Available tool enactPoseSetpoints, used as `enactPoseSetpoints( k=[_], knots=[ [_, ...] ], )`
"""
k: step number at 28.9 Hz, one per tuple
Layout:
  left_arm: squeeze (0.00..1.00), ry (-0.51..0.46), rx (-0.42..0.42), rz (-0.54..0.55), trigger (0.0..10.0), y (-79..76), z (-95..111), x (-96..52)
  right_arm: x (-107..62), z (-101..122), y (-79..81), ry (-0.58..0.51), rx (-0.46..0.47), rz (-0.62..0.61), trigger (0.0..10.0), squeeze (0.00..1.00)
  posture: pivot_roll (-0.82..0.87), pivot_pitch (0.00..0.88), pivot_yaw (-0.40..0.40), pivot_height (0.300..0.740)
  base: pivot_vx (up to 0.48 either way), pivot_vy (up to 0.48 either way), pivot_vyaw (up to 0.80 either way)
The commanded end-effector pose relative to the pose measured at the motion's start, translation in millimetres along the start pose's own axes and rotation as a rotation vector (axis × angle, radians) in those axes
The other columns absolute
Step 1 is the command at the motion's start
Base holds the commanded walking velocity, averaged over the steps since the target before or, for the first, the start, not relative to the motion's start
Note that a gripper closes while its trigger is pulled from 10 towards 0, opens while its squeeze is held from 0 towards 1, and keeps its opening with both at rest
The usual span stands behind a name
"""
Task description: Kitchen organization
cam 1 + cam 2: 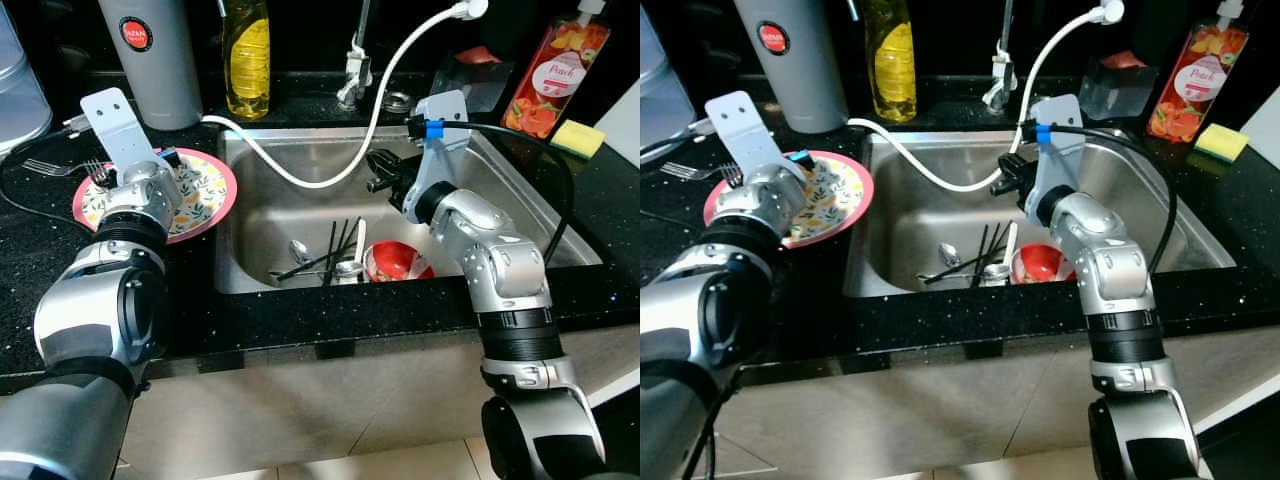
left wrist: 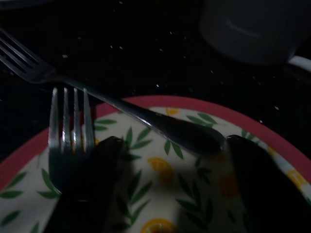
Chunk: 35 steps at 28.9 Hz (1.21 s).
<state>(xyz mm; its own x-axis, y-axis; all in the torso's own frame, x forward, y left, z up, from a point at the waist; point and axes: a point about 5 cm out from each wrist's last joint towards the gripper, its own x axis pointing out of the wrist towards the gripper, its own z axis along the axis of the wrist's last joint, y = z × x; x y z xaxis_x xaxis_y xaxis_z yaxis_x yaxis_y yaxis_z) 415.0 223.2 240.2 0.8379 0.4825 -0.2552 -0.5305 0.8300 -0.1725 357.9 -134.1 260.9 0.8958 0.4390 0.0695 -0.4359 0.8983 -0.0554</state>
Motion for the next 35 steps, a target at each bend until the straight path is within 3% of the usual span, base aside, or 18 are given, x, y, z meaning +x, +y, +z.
enactPoseSetpoints(
  k=[1, 2, 3, 9, 10, 11, 13, 14, 16, 24, 25, 26, 27, 28, 29, 32, 34, 35],
  knots=[
    [0.00, -0.010, 0.014, 0.021, 3.6, 5.8, 1.9, 2.0, 0.3, 0.8, 0.0, -0.003, 0.004, 0.004, 10.0, 0.00, 0.06, 0.044, -0.027, 0.740, 0.000, 0.000, 0.00],
    [0.00, -0.010, 0.014, 0.021, 3.6, 5.8, 1.9, 2.0, 0.3, 0.8, 0.0, -0.003, 0.004, 0.004, 10.0, 0.00, 0.06, 0.044, -0.027, 0.740, 0.000, 0.000, 0.00],
    [0.00, -0.019, 0.013, 0.024, 2.7, 7.2, 3.1, 2.5, 0.8, 0.9, 0.2, -0.002, 0.004, 0.006, 10.0, 0.00, 0.06, 0.044, -0.027, 0.740, 0.000, 0.000, 0.00],
    [0.00, -0.040, 0.018, 0.025, 3.1, 8.2, 6.4, 2.7, 1.4, 1.1, 0.4, -0.002, 0.004, 0.009, 10.0, 0.00, 0.06, 0.046, -0.033, 0.740, 0.000, 0.000, 0.00],
    [0.00, -0.048, 0.021, 0.027, 9.3, 9.8, 7.9, 3.2, 1.6, 1.1, 0.5, -0.002, 0.005, 0.009, 10.0, 0.00, 0.06, 0.047, -0.034, 0.740, 0.000, 0.000, 0.00],
    [0.00, -0.048, 0.021, 0.027, 9.3, 9.8, 7.9, 3.2, 1.6, 1.1, 0.5, -0.002, 0.005, 0.009, 10.0, 0.00, 0.06, 0.047, -0.034, 0.740, 0.000, 0.000, 0.00],
    [0.00, -0.064, 0.037, 0.038, 4.5, 13.3, 9.9, 4.2, 1.3, 0.9, 0.2, -0.002, 0.005, 0.008, 10.0, 0.00, 0.06, 0.047, -0.034, 0.740, 0.000, 0.000, 0.00],
    [0.00, -0.064, 0.037, 0.038, 4.5, 13.3, 9.9, 4.2, 1.3, 0.9, 0.2, -0.002, 0.005, 0.008, 10.0, 0.00, 0.06, 0.047, -0.034, 0.740, 0.000, 0.000, 0.00],
    [0.00, -0.077, 0.056, 0.041, 0.0, 14.4, 11.3, 4.5, 0.7, 0.5, -0.3, -0.001, 0.006, 0.004, 10.0, 0.00, 0.05, 0.052, -0.029, 0.740, 0.000, 0.000, 0.00],
    [0.00, -0.173, 0.138, 0.070, 0.0, 12.6, 22.1, 2.2, -0.1, 0.5, -1.1, 0.000, 0.007, 0.000, 10.0, 0.00, 0.05, 0.055, -0.030, 0.740, 0.000, 0.000, 0.00],
    [0.00, -0.204, 0.161, 0.082, 3.5, 12.2, 25.4, 1.4, -0.2, 0.4, -1.2, 0.000, 0.007, 0.000, 10.0, 0.00, 0.05, 0.055, -0.030, 0.740, 0.000, 0.000, 0.00],
    [0.00, -0.204, 0.161, 0.082, 3.5, 12.2, 25.4, 1.4, -0.2, 0.4, -1.2, 0.000, 0.007, 0.000, 10.0, 0.00, 0.05, 0.055, -0.030, 0.740, 0.000, 0.000, 0.00],
    [0.00, -0.233, 0.180, 0.094, 9.1, 11.8, 28.6, 0.4, -0.2, 0.4, -1.0, 0.001, 0.007, 0.001, 10.0, 0.00, 0.05, 0.055, -0.030, 0.740, 0.000, 0.000, 0.00],
    [0.00, -0.233, 0.180, 0.094, 9.1, 11.8, 28.6, 0.4, -0.2, 0.4, -1.0, 0.001, 0.007, 0.001, 10.0, 0.00, 0.05, 0.055, -0.030, 0.740, 0.000, 0.000, 0.00],
    [0.00, -0.264, 0.201, 0.102, 10.0, 11.1, 32.7, -0.8, -0.1, 0.5, -1.0, 0.001, 0.007, 0.002, 10.0, 0.00, 0.05, 0.056, -0.032, 0.740, 0.000, 0.000, 0.00],
    [0.00, -0.310, 0.237, 0.111, 10.0, 9.8, 39.3, -2.7, -0.1, 0.8, -1.0, 0.000, 0.006, 0.003, 10.0, 0.00, 0.05, 0.056, -0.032, 0.740, 0.000, 0.000, 0.00],
    [0.00, -0.322, 0.341, 0.081, 10.0, 8.0, 43.9, -3.2, -0.3, 1.5, -1.0, -0.002, 0.004, 0.002, 10.0, 0.00, 0.06, 0.058, -0.026, 0.740, 0.000, 0.000, 0.00],
    [0.00, -0.322, 0.341, 0.081, 10.0, 8.0, 43.9, -3.2, -0.3, 1.5, -1.0, -0.002, 0.004, 0.002, 10.0, 0.00, 0.06, 0.058, -0.026, 0.740, 0.000, 0.000, 0.00]
  ],
)
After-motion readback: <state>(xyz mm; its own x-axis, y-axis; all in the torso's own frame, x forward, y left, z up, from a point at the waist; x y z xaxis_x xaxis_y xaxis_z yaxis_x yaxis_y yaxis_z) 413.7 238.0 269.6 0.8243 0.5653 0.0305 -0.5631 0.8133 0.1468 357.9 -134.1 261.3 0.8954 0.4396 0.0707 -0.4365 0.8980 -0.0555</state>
